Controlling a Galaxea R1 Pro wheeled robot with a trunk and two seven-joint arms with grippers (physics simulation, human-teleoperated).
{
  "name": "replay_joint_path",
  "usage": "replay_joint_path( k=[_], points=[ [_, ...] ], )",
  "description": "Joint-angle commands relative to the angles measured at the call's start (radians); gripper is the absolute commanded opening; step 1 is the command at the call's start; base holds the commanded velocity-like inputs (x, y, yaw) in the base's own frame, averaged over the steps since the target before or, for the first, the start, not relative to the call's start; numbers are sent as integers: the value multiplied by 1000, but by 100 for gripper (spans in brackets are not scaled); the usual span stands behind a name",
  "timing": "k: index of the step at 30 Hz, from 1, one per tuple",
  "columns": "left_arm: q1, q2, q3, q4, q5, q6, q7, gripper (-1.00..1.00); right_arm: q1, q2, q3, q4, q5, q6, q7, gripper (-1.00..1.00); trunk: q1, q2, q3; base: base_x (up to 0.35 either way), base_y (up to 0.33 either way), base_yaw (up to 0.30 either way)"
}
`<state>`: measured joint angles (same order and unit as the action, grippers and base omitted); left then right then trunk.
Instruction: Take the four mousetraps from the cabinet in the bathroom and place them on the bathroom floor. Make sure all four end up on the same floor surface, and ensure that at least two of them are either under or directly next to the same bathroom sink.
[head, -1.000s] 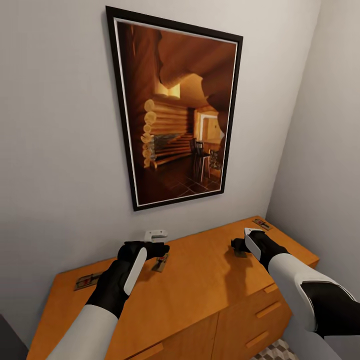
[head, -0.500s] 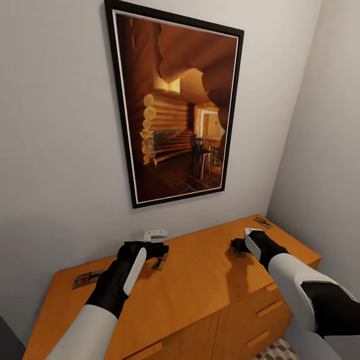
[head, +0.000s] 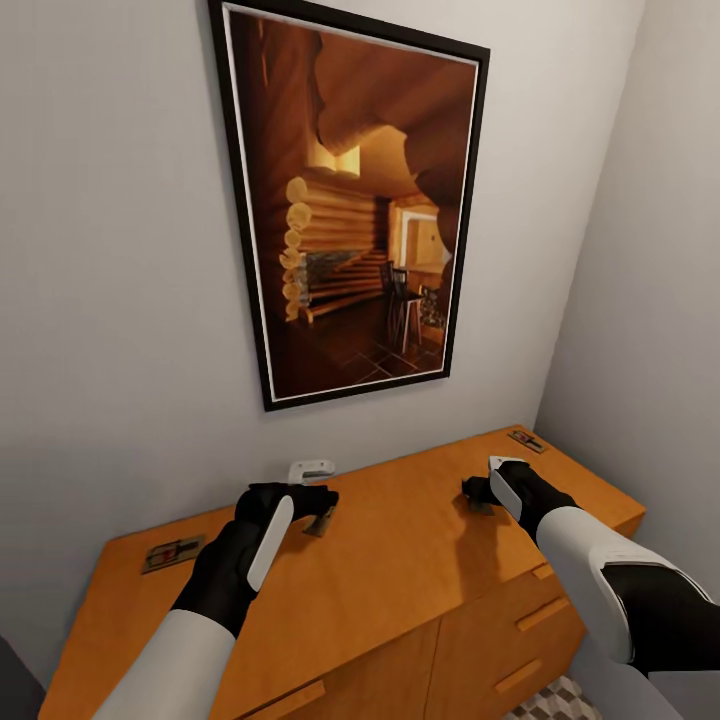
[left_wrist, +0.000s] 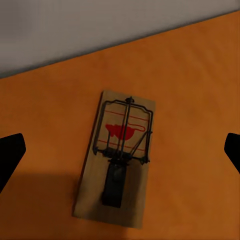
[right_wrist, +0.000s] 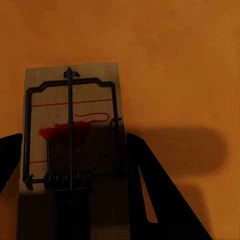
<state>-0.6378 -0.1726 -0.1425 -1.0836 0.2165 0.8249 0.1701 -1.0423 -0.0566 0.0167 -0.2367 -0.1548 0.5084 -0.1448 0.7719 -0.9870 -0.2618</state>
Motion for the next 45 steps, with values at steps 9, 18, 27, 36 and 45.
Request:
replay_joint_path(
  k=[9, 18, 27, 36, 45],
  points=[
    [0, -1, -2, -1, 12, 5, 6, 100, -1, -8, -1, -45, -4, -4, -8, -100, 0, -1, -1, 0, 0, 0],
    [0, -2, -2, -1, 12, 5, 3, 100, -1, -29, -7, -186, -8, 24, -7, -100, 0, -1, -1, 0, 0, 0],
    [-1, -2, -2, -1, 12, 5, 5, 100, -1, -30, -10, -390, -9, 305, -7, -100, 0, -1, -1, 0, 0, 0],
    [0, -1, -2, -1, 12, 5, 7, 100, -1, -31, -11, -467, -11, 454, -6, -100, 0, -1, -1, 0, 0, 0],
    [-1, -2, -2, -1, 12, 5, 8, 100, -1, -31, -11, -490, -10, 494, -7, -100, 12, -22, -11, 0, 0, 0]
  ],
)
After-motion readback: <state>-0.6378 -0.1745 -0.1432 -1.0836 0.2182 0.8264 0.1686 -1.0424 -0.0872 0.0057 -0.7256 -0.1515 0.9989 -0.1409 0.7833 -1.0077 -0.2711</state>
